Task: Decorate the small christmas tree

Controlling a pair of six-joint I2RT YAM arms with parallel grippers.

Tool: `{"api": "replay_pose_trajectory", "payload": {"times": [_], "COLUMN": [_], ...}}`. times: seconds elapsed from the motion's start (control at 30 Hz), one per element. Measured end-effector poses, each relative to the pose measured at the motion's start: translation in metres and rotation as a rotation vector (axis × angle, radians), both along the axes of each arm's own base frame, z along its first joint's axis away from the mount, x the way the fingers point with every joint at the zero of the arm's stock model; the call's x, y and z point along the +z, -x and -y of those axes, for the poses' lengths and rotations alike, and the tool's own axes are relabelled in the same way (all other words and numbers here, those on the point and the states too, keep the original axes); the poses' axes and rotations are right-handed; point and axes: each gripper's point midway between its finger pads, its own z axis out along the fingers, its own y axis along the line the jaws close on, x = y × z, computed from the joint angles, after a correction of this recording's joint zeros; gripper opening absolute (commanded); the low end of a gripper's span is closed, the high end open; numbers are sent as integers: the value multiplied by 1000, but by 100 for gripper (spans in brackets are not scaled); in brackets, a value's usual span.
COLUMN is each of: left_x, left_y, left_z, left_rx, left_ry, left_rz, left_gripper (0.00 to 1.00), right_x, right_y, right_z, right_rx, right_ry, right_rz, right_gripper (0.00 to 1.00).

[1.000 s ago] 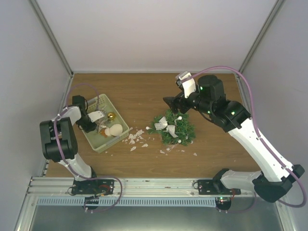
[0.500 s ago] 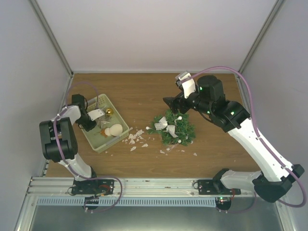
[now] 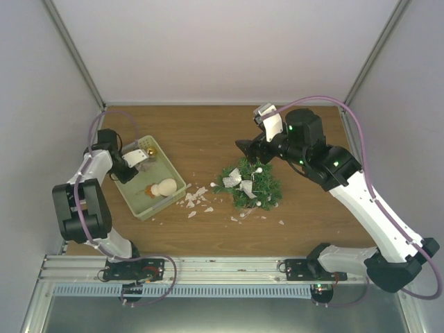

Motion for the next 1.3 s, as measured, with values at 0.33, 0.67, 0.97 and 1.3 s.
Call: {"api": "replay_pose_trajectory", "payload": {"times": [0.33,0.67,0.97,1.3], "left_x": [25,122,175,215], "left_y": [8,0,3,-12], "left_z": [7,38,105,176], "left_rx": [-10,-86,-202,-244], "left_ry": [21,154,430,669], "left_rz": [22,213,286,378], "left_gripper": [0,0,0,0], "right_x": [0,5,10,-19], "right_y": [0,2,5,-1], "right_z": [0,-6,-16,-30], "right_rx": [-3,27,71,10], "right_ry": [-8,-39,-75,-320], "right_rz": [-6,-2,-18,-131], "right_gripper": [90,90,87,84]}}
